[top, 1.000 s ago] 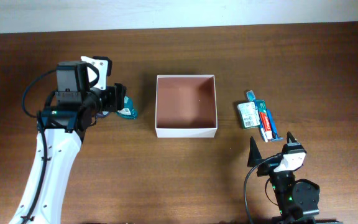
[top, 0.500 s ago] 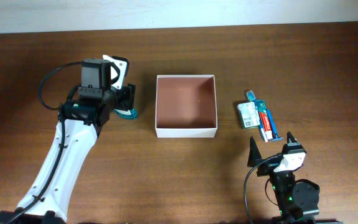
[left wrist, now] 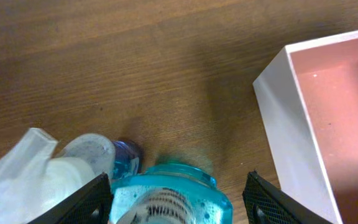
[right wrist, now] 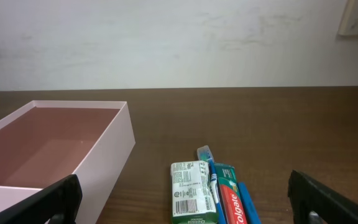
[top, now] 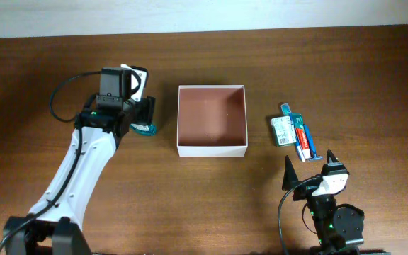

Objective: Pack container
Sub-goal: 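Lift the mouthwash bottle with left gripper and carry over the pink box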

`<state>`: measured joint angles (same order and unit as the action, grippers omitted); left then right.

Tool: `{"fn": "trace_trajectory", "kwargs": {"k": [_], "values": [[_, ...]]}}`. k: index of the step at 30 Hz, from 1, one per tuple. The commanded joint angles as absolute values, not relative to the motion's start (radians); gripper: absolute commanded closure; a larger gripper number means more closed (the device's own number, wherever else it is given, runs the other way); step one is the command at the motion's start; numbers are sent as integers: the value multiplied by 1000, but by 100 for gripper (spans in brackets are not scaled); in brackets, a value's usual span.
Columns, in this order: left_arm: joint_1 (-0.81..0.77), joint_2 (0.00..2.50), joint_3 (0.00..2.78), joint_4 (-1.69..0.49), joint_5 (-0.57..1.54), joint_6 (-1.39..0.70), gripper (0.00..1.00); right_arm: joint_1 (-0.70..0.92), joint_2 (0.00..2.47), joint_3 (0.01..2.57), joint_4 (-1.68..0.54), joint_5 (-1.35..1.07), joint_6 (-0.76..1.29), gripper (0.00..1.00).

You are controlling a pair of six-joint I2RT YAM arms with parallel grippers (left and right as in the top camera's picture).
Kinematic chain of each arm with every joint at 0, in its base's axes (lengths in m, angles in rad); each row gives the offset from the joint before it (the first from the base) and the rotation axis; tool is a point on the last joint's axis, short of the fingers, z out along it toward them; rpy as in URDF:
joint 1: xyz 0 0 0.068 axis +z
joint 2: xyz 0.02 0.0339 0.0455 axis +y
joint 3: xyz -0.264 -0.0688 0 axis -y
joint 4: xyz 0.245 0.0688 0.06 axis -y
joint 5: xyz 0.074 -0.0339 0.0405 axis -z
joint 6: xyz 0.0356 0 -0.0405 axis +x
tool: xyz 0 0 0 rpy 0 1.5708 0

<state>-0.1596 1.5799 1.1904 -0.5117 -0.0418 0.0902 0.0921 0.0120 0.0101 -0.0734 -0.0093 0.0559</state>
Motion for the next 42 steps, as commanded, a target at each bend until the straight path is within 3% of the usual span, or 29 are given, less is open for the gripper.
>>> {"fn": "trace_trajectory", "kwargs": {"k": [1, 12, 15, 24, 35, 42], "values": [[-152, 1601, 1213, -508, -48, 91, 32, 83, 9, 6, -78, -18, 64, 1], [-151, 1601, 1213, -508, -49, 90, 46, 83, 9, 6, -78, -18, 64, 1], [-151, 1600, 1213, -508, -49, 90, 59, 83, 9, 6, -78, -18, 64, 1], [-152, 1599, 1214, -498, -49, 91, 70, 83, 9, 6, -78, -18, 64, 1], [-155, 1518, 1254, -477, -45, 88, 70, 83, 9, 6, -78, -18, 64, 1], [-157, 1394, 1279, -436, 10, -38, 70, 83, 9, 6, -78, -18, 64, 1]]}}
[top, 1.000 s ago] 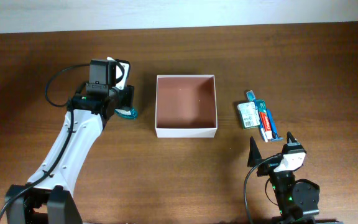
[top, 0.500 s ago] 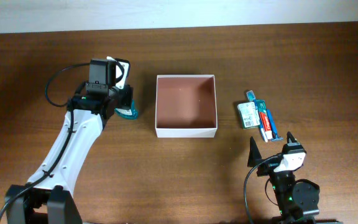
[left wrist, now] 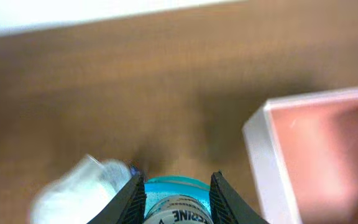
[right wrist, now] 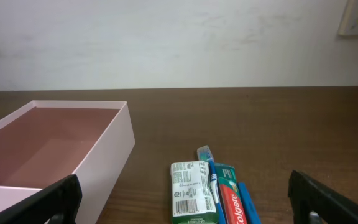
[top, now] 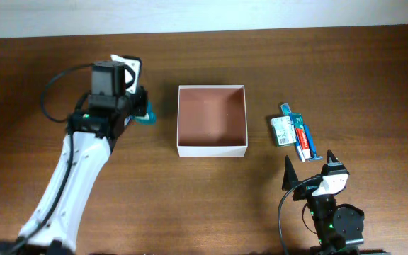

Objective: Pack container
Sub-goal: 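Lift the mouthwash bottle with left gripper and carry over the pink box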

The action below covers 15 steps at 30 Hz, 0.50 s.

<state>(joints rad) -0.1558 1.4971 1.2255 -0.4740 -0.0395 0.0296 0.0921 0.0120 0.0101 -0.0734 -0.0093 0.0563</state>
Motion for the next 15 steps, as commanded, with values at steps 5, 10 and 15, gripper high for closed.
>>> {"fn": "trace_trajectory", "kwargs": {"k": [5, 10, 15], "values": [[-157, 1335, 1279, -401, 65, -125, 72, 83, 9, 6, -78, -19, 64, 1], [-184, 1312, 1279, -360, 131, -204, 73, 83, 9, 6, -78, -18, 64, 1], [-266, 1317, 1279, -295, 131, -239, 74, 83, 9, 6, -78, -18, 64, 1]]}}
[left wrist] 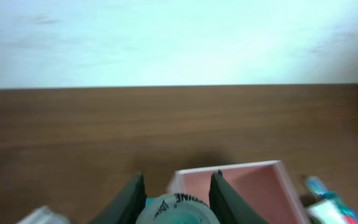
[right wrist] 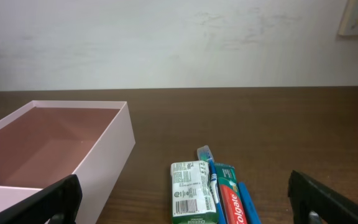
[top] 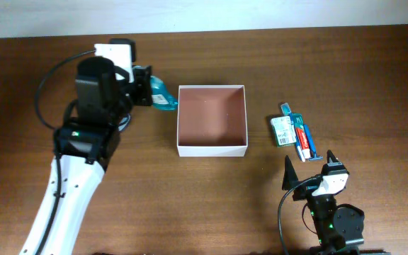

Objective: Pack container
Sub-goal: 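Lift the mouthwash bottle with left gripper and carry over the pink box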

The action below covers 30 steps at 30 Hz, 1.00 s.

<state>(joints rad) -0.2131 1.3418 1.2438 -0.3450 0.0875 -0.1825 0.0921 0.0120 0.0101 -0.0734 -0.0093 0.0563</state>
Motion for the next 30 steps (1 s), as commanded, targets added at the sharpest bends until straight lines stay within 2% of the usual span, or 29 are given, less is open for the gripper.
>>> {"fn": "trace_trajectory", "kwargs": {"k": [1, 11, 26, 30], "values": [[-299, 1320, 1279, -268, 109, -240, 74, 83, 9, 6, -78, -18, 64, 1], [-477, 1454, 1279, -167, -184, -353, 75, 83, 9, 6, -78, -18, 64, 2], [-483, 1663, 1279, -47, -259, -355, 75, 83, 9, 6, -78, -18, 64, 1], [-483, 1707, 1279, -35, -261, -355, 79, 83, 9, 6, -78, -18, 64, 1]]}}
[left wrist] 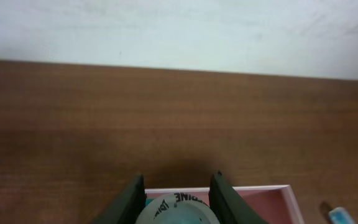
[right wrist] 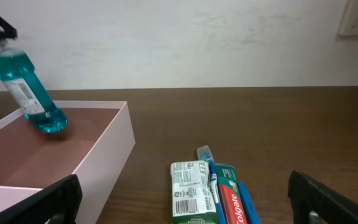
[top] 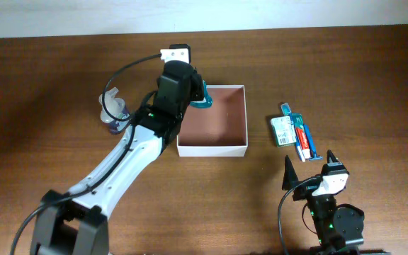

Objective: Pack container
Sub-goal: 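Lift the mouthwash bottle with left gripper and carry over the pink box, then lower the mouthwash into the box's back-left corner and open left gripper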

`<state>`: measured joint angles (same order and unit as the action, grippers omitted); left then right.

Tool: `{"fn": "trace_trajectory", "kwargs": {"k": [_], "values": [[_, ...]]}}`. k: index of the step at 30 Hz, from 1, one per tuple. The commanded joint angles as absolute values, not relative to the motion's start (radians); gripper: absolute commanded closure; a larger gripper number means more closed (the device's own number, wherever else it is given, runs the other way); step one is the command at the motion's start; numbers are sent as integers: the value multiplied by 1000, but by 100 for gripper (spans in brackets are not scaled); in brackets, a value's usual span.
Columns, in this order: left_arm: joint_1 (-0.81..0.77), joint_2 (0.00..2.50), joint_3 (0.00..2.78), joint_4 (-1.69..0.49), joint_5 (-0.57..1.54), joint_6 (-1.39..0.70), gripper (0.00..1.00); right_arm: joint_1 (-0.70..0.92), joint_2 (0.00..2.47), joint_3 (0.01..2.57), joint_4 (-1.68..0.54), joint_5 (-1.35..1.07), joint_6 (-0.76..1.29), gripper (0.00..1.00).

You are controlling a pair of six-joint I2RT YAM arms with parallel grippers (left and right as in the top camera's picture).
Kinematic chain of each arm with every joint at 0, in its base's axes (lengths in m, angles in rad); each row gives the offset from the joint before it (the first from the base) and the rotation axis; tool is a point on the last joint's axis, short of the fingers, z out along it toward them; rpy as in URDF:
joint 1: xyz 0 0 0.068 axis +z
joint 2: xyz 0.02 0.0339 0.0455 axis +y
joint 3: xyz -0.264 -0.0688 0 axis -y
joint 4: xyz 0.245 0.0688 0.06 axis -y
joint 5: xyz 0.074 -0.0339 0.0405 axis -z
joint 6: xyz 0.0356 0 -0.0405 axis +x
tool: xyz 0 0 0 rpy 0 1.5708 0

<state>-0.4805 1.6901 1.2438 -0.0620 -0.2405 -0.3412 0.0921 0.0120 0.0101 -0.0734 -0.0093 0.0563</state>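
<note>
My left gripper (top: 195, 91) is shut on a teal mouthwash bottle (top: 205, 99), holding it tilted over the far left corner of the open pink-lined white box (top: 212, 148). The left wrist view shows the bottle's end (left wrist: 176, 213) between the two black fingers (left wrist: 128, 200), with the box's rim (left wrist: 253, 188) just beyond. From the right wrist, the bottle (right wrist: 33, 93) hangs above the box's floor. A green soap box (top: 282, 130), a toothpaste box (top: 304, 139) and a toothbrush (top: 287, 110) lie right of the box. My right gripper (top: 309, 164) stands open near the front edge.
A clear plastic bag with a small bottle (top: 112, 112) lies left of the box, under the left arm's cable. A pale wall runs behind the table's far edge. A white wall panel shows at the upper right.
My left gripper has moved right with the mouthwash bottle, from just left of the box to over its far left corner. The right arm has not moved.
My left gripper stood open round the mouthwash bottle on the table beside the plastic bag. Then it was shut on the bottle, then held it raised left of the box, and now holds it over the box. The right gripper stayed open and still.
</note>
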Motion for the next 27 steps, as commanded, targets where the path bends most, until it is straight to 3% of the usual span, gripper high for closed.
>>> {"fn": "trace_trajectory", "kwargs": {"k": [1, 27], "values": [[-483, 1719, 1279, -28, -266, -355, 80, 83, 9, 6, -78, -18, 64, 1], [-484, 1827, 1279, 11, -305, -343, 81, 83, 9, 6, -78, -18, 64, 1]]}}
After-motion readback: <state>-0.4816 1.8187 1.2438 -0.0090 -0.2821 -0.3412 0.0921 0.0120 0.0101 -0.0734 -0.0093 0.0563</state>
